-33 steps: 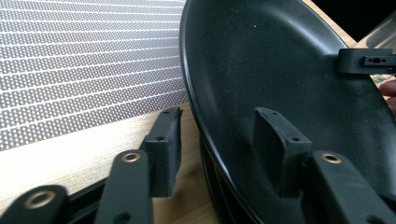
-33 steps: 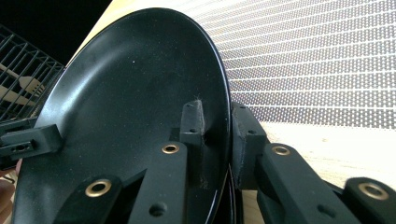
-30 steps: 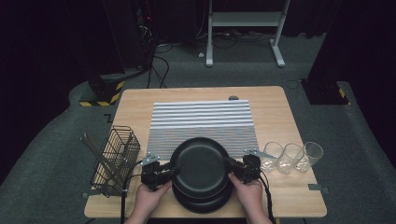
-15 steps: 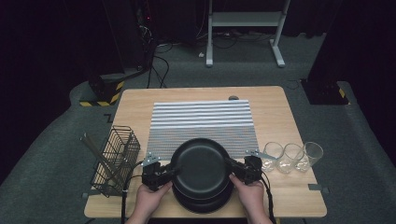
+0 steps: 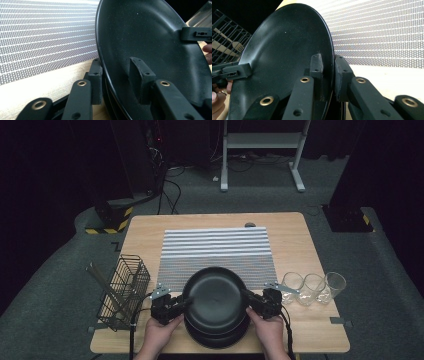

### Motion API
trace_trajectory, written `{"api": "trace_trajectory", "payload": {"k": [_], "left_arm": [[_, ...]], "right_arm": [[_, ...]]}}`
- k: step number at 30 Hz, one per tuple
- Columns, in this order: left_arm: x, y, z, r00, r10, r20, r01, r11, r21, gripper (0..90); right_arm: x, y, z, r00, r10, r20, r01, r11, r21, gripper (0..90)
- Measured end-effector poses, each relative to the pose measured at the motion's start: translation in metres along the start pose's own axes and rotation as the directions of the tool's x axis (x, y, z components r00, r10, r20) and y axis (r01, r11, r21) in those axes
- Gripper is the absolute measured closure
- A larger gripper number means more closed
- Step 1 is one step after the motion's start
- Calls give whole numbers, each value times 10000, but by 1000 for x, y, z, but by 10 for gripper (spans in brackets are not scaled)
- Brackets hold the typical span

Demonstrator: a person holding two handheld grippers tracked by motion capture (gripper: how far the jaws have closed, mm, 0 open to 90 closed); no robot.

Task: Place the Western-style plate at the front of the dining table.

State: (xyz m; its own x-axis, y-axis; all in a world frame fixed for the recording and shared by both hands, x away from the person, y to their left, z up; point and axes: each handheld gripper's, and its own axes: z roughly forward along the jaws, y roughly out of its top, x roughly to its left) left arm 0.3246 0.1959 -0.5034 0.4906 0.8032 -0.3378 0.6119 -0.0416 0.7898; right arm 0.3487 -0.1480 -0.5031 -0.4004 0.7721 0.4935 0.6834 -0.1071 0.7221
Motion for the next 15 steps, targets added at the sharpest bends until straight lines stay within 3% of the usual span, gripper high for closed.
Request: {"api": "trace_trajectory", "payload": {"k": [15], "left_arm": [[-3,2,-7,9999,113,29,-112,9990,-432,689]], "right_arm": [[5,1,-8,9996,-220,-180,214,9992,-341,804]]}}
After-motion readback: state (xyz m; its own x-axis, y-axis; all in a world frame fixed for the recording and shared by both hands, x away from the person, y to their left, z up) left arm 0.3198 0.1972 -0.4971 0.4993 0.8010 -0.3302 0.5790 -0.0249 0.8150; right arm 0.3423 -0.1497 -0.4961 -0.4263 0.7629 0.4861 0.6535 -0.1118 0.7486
